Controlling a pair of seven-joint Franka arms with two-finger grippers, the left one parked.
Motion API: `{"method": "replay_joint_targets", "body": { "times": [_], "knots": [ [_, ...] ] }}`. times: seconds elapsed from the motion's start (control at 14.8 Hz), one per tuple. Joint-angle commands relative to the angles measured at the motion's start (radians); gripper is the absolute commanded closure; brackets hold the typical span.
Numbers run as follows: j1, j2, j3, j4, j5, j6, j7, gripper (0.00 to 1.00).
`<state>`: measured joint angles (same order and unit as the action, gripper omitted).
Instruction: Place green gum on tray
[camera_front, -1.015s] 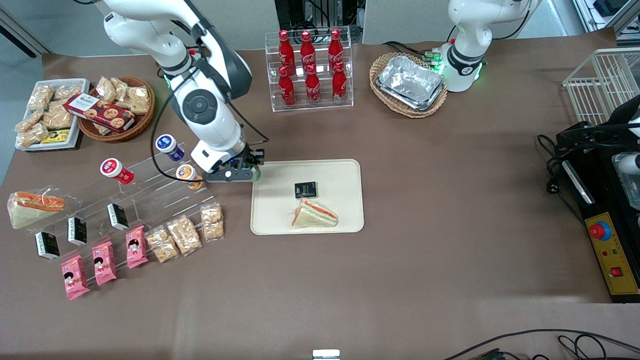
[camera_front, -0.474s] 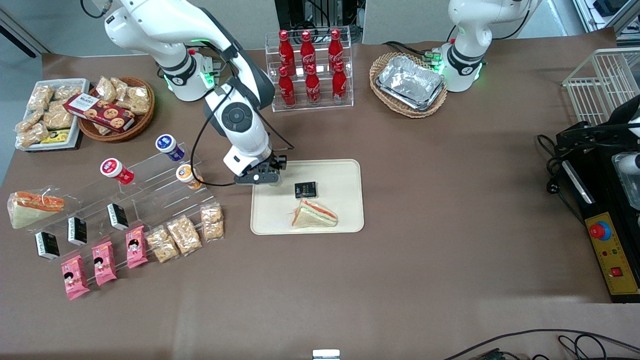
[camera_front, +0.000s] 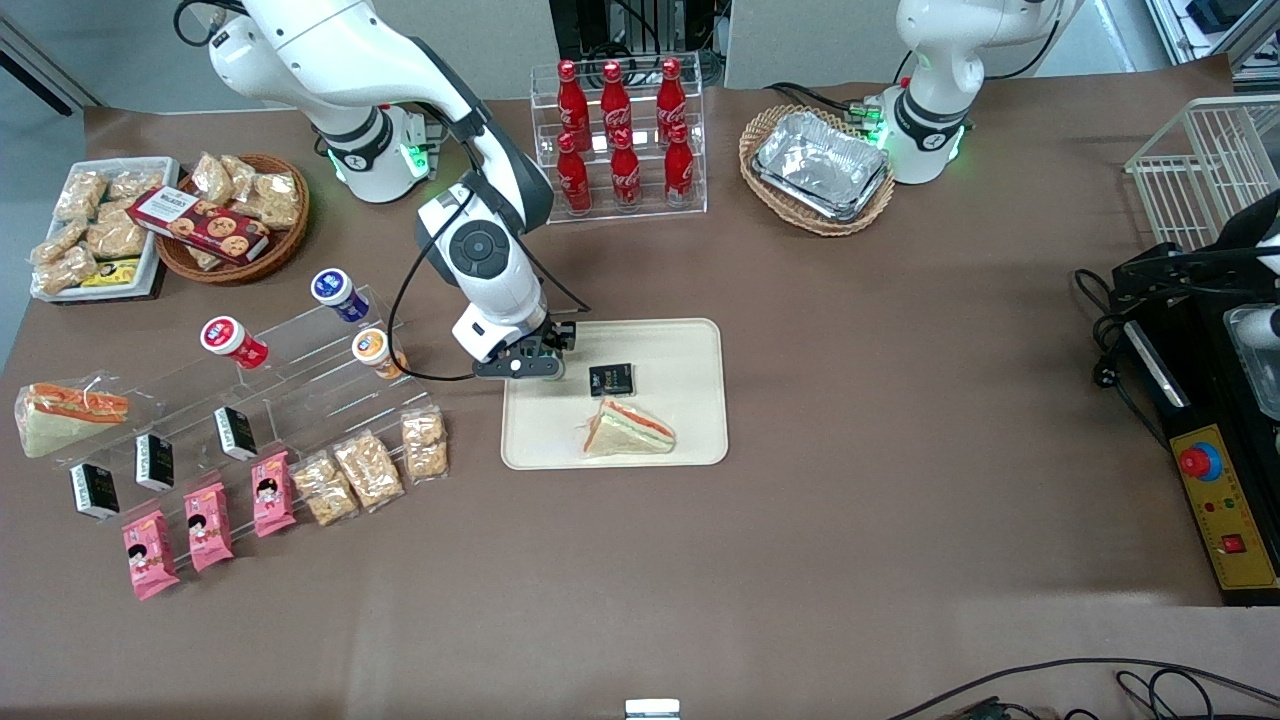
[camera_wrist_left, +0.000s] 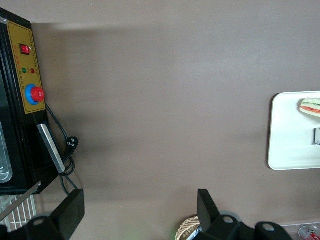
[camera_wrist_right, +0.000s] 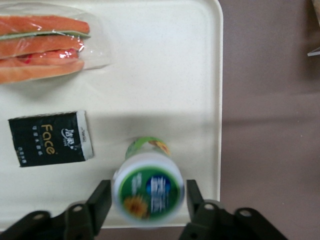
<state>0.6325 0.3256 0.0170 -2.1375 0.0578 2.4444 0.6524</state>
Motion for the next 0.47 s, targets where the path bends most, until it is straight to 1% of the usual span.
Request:
{"method": "replay_joint_targets", "body": {
  "times": [0.0, 0.14, 0.27, 0.41],
  "knots": [
    [0.01, 0.007, -0.009, 0.013, 0.007, 0.015, 0.044, 0.02],
    [-0.004, -0.008, -0.015, 0.022, 0.007, 0.004, 0.029, 0.02],
    [-0.034, -0.054, -0.051, 0.03, 0.007, -0.017, -0.035, 0.01],
    [-0.098, -0.104, -0.051, 0.06, 0.01, -0.126, -0.114, 0.01]
  ]
}}
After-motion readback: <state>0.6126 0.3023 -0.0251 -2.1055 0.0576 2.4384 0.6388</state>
